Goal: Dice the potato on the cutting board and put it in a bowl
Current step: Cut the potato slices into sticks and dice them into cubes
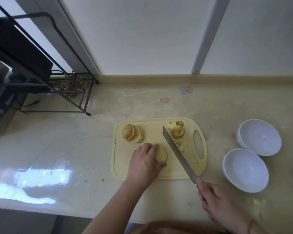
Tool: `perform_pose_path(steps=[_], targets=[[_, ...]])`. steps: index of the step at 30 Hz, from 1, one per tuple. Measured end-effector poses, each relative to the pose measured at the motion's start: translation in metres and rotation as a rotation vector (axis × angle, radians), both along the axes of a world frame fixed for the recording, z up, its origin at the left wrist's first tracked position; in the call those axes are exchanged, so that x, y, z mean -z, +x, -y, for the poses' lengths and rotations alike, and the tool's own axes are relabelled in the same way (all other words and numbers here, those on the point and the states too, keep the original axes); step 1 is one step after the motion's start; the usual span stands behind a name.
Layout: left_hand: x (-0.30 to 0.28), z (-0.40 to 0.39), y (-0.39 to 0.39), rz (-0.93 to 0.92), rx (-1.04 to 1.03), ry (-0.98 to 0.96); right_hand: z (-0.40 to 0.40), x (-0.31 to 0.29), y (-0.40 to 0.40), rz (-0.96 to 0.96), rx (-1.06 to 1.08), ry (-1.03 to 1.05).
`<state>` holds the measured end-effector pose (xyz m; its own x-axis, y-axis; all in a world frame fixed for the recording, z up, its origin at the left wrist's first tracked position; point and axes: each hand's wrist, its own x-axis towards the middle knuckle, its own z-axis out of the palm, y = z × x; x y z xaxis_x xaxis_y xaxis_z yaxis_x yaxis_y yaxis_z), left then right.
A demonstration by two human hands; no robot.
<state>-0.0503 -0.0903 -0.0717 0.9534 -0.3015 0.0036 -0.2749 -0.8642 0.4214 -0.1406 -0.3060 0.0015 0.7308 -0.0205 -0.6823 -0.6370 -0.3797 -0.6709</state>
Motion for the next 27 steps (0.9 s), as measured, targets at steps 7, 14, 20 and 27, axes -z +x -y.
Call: perform_pose_path(steps=[7,14,20,27], targets=[[0.005,0.017,-0.008,0.049,-0.088,-0.097,-0.008,0.004,0.0,0.116,-0.097,-0.138],[0.016,0.006,-0.008,0.239,0.198,-0.18,-0.004,0.002,-0.001,0.144,-0.093,-0.121],[0.016,0.007,-0.004,0.205,0.232,-0.225,-0.006,-0.004,-0.005,0.113,-0.134,-0.203],[0.011,0.009,-0.002,0.171,0.234,-0.227,0.002,-0.009,-0.017,0.012,-0.208,-0.261]])
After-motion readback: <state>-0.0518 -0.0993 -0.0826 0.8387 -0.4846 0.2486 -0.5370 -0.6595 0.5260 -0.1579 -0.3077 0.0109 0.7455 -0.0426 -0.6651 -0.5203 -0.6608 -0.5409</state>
